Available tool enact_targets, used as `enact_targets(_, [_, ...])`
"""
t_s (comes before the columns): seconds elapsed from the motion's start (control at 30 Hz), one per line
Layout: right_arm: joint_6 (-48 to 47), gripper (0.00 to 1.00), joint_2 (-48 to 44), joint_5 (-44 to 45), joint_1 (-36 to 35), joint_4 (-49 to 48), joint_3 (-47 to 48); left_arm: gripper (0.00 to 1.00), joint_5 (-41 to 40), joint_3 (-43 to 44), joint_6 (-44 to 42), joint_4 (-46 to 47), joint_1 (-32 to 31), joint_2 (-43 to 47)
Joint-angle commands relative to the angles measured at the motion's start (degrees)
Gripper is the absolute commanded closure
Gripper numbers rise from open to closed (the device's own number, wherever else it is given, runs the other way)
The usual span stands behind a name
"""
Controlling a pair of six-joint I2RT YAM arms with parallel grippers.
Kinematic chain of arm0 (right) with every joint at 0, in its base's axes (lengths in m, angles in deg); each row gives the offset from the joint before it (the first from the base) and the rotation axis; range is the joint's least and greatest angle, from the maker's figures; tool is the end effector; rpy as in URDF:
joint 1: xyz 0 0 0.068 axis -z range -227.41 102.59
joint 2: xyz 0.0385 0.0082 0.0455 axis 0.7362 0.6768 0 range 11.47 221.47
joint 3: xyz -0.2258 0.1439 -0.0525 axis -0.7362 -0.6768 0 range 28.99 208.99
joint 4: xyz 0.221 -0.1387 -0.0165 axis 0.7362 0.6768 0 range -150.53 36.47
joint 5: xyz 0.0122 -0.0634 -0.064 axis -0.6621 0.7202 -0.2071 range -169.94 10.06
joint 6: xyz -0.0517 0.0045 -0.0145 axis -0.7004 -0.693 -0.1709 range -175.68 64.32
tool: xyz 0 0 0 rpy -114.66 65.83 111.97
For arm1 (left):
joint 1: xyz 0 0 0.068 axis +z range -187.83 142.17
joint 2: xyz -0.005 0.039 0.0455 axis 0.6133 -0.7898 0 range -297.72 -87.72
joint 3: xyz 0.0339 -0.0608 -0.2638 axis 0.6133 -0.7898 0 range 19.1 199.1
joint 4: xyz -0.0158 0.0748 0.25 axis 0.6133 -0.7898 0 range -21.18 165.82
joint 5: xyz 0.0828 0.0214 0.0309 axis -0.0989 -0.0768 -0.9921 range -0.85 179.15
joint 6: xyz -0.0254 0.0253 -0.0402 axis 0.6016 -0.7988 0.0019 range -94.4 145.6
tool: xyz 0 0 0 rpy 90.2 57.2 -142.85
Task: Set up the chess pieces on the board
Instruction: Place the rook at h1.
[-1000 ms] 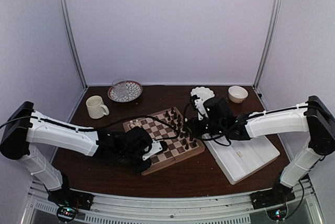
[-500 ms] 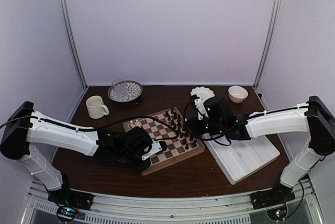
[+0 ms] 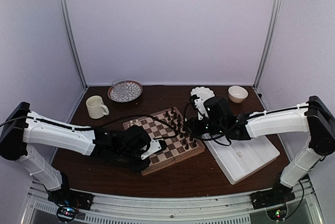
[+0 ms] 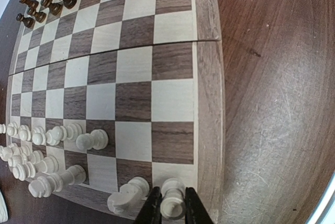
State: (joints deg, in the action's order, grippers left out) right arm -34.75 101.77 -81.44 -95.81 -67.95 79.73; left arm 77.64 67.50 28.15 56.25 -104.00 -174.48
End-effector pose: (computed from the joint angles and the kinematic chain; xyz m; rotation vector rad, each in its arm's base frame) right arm 0.2259 0.2558 0.2095 -0.5435 2.1554 0.7227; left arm 0.1245 -0.2645 0.1799 1.2876 2.2164 -0.2026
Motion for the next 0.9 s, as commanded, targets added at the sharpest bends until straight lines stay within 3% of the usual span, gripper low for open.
enact_targets(0.0, [-0.4, 1.0, -1.6, -0.6, 0.1, -0.5, 0.6, 0.81, 0.8, -0.2, 0.2, 0.5, -0.2, 0.9])
enact_targets(0.2, [-0.4, 1.0, -1.5, -0.7, 0.1, -0.3, 0.8, 0.74, 0.6, -0.1, 0.2, 0.3, -0.3, 0.9])
enact_targets(0.57, [-0.6, 1.0, -1.9, -2.2, 0.1, 0.0, 1.1, 0.7, 0.6, -0.2, 0.5, 0.2, -0.2, 2.4])
enact_targets(0.87, [-4.1, 1.0, -2.8, -8.3, -4.1, 9.9, 8.6, 0.64, -0.4, -4.2, 1.2, 2.9, -0.2, 13.0])
